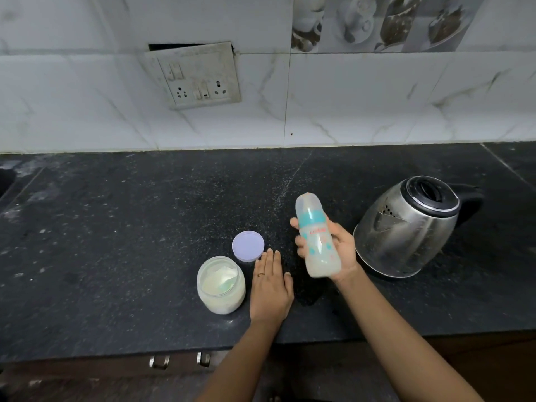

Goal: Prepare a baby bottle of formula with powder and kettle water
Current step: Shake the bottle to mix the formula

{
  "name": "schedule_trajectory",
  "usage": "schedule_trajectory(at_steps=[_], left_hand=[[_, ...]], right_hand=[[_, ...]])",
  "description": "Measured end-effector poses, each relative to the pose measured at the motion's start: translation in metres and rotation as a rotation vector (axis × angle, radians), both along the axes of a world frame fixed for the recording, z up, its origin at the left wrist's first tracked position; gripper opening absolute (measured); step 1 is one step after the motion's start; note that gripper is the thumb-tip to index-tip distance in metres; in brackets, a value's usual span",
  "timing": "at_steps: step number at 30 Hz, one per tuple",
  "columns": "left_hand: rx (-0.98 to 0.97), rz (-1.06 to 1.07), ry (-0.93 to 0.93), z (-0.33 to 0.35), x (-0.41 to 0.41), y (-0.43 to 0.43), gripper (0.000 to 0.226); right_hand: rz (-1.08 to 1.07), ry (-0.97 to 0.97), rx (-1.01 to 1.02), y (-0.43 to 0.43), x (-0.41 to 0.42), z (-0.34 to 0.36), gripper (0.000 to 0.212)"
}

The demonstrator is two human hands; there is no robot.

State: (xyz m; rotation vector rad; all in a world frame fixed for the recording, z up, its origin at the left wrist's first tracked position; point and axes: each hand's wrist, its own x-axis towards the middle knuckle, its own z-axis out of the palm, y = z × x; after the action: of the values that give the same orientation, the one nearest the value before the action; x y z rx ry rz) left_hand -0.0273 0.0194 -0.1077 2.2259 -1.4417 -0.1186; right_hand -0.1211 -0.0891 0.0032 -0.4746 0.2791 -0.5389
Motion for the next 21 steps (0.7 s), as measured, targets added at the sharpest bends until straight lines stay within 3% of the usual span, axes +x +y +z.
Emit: schedule_trajectory(at_steps=[3,7,9,12,16,19,21], left_hand=[[-0.009,-0.001,-0.003,0.000,0.000,0.000,0.056],[-0.004,-0.002,-0.009,0.000,0.000,0.000,0.056],[0.002,0.002,-0.006,-0.001,0.000,0.000,0.056],[0.010,-0.004,-0.007,-0.001,0.000,0.001,0.056],[0.017,0.000,-0.004,-0.003,0.001,0.000,0.057],[0.001,-0.004,-0.002,-0.004,0.001,0.000,0.057],[-0.004,0.000,0.001,-0.004,0.002,-0.001,0.058]], right_hand=[[-0.130,-0.033,0.261,-0.007,0.002,-0.007,0.104],[-0.048,0.136,-0.010,-0.001,-0.006,-0.004,0.079],[-0.116,0.137,0.051,-0.003,0.001,0.001,0.069],[-0.168,0.114,0.181,-0.005,0.001,-0.001,0.080],[0.046,0.085,-0.011,0.002,-0.009,0.000,0.084],[-0.115,0.030,0.231,-0.001,0.000,0.004,0.100],[-0.177,-0.050,0.389,-0.004,0.002,0.001,0.097]])
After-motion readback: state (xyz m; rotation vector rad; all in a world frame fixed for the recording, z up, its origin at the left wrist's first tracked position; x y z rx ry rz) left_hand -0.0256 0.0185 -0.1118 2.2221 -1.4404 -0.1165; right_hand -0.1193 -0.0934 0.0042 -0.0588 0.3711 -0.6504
